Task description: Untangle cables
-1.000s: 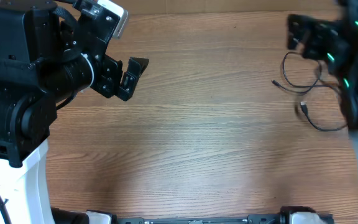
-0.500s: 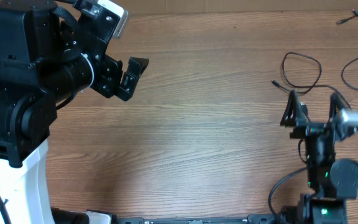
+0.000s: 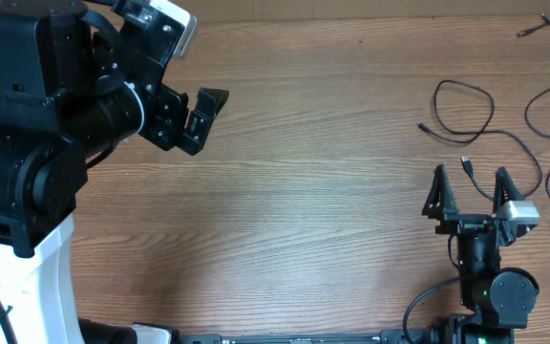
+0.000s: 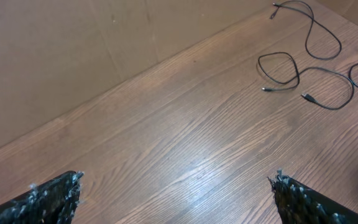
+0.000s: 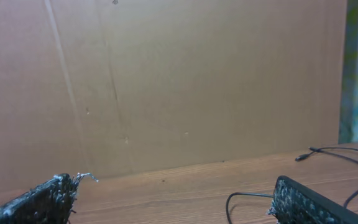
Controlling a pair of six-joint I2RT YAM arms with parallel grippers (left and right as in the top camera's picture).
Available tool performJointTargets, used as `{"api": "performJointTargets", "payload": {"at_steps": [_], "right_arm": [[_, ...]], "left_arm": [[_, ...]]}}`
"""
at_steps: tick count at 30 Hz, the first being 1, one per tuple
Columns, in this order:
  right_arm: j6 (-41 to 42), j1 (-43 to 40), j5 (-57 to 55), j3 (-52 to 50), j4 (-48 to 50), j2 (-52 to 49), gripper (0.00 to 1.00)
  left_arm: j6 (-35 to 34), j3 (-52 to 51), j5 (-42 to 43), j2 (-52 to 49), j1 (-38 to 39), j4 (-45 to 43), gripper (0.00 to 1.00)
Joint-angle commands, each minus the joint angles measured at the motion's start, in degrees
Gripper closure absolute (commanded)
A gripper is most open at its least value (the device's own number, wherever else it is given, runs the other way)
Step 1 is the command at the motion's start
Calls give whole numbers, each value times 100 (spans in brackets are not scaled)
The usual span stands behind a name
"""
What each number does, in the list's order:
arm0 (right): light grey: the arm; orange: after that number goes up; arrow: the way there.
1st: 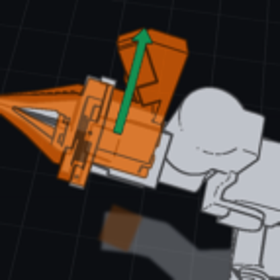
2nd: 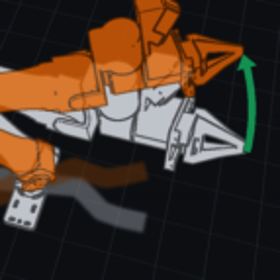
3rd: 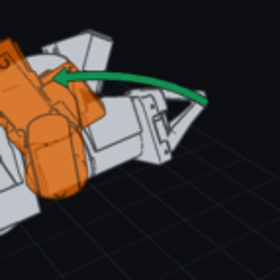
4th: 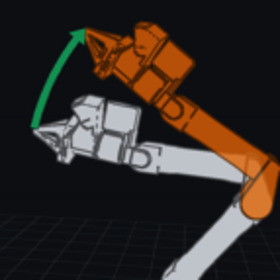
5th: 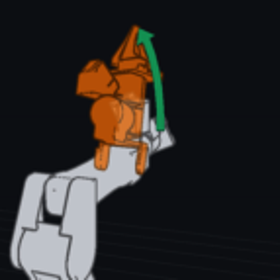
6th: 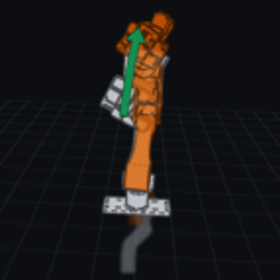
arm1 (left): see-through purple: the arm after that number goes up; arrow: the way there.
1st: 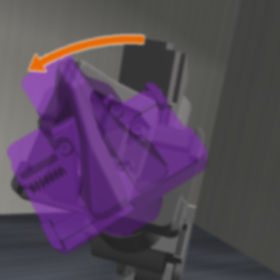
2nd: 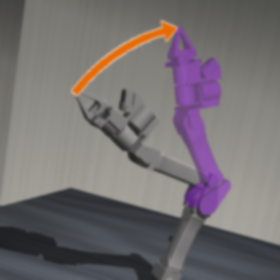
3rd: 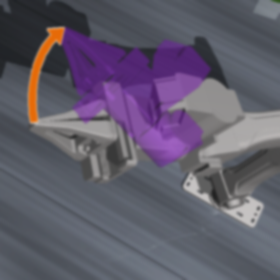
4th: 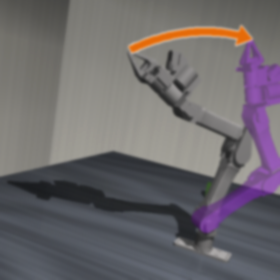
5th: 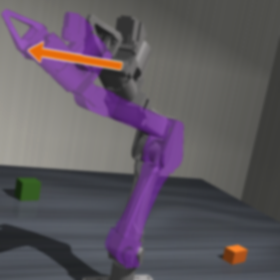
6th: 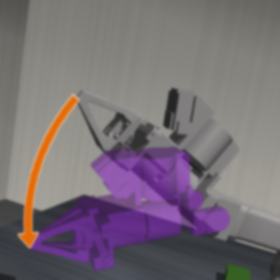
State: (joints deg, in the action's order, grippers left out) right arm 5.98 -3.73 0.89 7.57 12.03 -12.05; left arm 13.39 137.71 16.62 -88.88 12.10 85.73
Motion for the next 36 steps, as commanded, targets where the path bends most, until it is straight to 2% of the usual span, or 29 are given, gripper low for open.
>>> {"api": "performJointTargets", "payload": {"at_steps": [1,14,25,36], "right_arm": [[-9,-22,-236,-114,-116,195,0],[-9,-168,-286,-710,-201,1075,0],[-7,-166,-343,-710,-544,1193,0],[-7,-234,-214,-710,-1685,1191,0]], "left_arm": [[-120,76,81,39,-17,-22,0],[-120,76,81,39,-17,-20,0],[-120,76,81,39,-17,-22,0],[-120,76,81,39,-17,-22,1]]}}
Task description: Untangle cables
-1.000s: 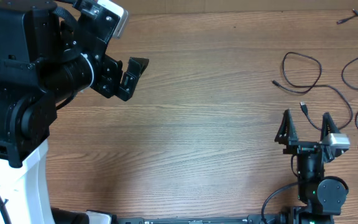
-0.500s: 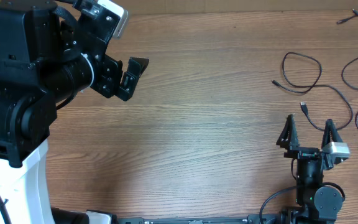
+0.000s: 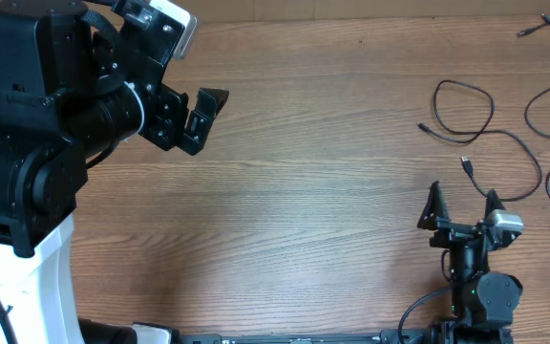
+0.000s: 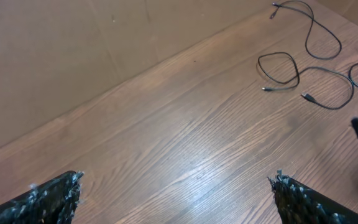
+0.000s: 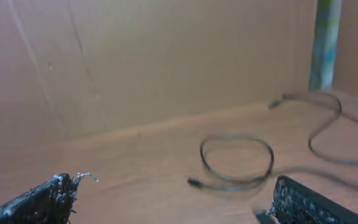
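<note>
Several thin black cables lie loose on the right of the wooden table: a looped cable (image 3: pixel 491 107) (image 4: pixel 297 71) (image 5: pixel 201 157), a long curved one (image 3: pixel 528 110) (image 5: pixel 316 118), and one ending in a plug (image 3: pixel 467 163). My right gripper (image 3: pixel 462 193) (image 5: pixel 173 185) is open and empty, just in front of the plug and the loop, tilted towards the tabletop. My left gripper (image 3: pixel 203 110) (image 4: pixel 176 180) is open and empty, held high over the table's far left, well away from the cables.
More cable loops run off the right edge. A brown cardboard wall (image 4: pixel 73 56) (image 5: pixel 135 62) backs the table (image 3: pixel 304 210). The left arm's bulky body (image 3: pixel 36 124) fills the left side of the overhead view.
My right gripper has dropped back a little towards the front edge and tilted down, so its view now takes in the tabletop and the looped cable. The left arm has not moved.
</note>
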Controlling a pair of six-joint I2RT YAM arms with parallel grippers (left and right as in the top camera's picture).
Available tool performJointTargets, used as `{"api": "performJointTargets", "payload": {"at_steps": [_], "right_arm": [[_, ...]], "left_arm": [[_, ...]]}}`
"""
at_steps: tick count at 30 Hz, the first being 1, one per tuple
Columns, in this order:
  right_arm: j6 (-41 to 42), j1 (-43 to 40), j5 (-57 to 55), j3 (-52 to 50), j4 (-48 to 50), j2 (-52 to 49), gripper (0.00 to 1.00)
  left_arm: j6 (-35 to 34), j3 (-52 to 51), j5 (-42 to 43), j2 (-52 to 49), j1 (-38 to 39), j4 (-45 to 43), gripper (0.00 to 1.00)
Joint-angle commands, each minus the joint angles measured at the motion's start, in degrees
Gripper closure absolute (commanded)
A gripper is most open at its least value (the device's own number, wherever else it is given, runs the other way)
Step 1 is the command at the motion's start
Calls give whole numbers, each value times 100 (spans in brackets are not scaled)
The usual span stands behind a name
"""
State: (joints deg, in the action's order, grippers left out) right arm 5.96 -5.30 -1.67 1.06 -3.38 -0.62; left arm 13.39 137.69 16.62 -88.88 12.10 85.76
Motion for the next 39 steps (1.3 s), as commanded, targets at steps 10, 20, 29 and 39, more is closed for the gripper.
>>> {"api": "performJointTargets", "payload": {"at_steps": [10,20,29,39], "right_arm": [[2,-114,308,-59,-149,46,0],[15,-116,299,-59,-146,46,0],[20,-116,586,-59,-122,46,0],[15,-116,520,-59,-125,46,0]], "left_arm": [[-120,79,81,39,-17,-24,0],[-120,79,81,39,-17,-24,0],[-120,79,81,37,-20,-24,1],[-120,79,81,39,-17,-22,0]]}}
